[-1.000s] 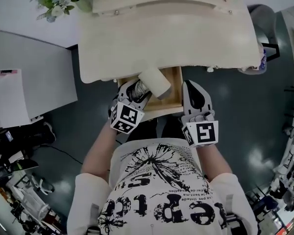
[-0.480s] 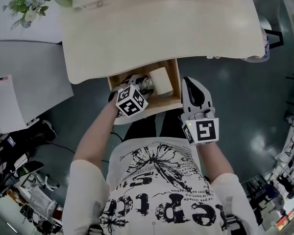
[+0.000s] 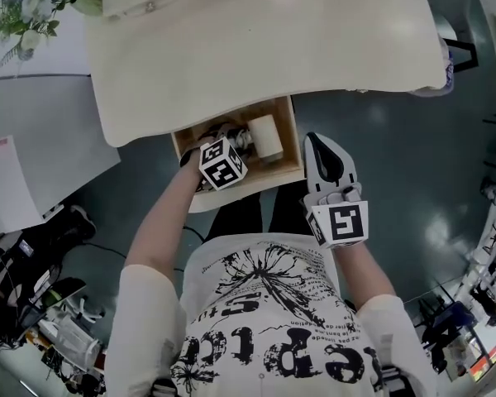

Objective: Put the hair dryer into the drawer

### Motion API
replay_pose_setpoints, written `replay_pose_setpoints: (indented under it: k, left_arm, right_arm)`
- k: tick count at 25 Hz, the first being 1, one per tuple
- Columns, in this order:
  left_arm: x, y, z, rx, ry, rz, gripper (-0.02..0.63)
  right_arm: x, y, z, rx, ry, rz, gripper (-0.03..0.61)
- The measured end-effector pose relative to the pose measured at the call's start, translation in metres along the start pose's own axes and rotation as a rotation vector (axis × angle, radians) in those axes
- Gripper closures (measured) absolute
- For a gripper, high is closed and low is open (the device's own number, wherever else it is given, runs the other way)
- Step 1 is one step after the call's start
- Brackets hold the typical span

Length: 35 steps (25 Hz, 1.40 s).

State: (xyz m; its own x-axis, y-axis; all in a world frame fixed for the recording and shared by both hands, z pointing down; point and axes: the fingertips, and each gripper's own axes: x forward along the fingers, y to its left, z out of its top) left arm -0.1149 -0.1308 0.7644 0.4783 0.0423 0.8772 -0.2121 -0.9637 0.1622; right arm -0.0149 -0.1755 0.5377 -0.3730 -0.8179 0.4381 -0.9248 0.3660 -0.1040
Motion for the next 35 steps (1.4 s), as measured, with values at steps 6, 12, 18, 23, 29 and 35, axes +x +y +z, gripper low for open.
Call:
replay_pose_setpoints:
  k: [6,12,18,23,29,35]
  left_arm:
    - [0.015,-0.007,-0.008,0.067,0.043,0.002,0.360]
    - [0.017,-0.009,-0.007,0.043,0.055,0.002,0.360]
    - [0.011,-0.006,-0.007,0.012,0.051,0.036,0.360]
    - [-0.024,0.000,0.010,-0.013,-0.060,0.089,0.360]
    - [-0.086,0.011,0.040,-0.081,-0.218,0.223,0.468]
    - [-0.155,0.014,0.073,-0.184,-0.385,0.341,0.560]
  right_arm:
    - [-0.003,0.002,-0.007,0.012,0.021,-0.006,0.561]
    - [-0.009,0.001,-0.009,0.023,0.029,-0.016,0.561]
    - [-0.006,0.006,-0.006,0.026,0.025,-0.018,0.561]
    - [-0.003,0.009,0.001,0.017,0.013,-0.014,0.561]
    - [-0.007,0.020,0.017,-0.002,-0.016,0.014,0.561]
    - [-0.017,0.029,0.041,-0.026,-0.058,0.049,0.561]
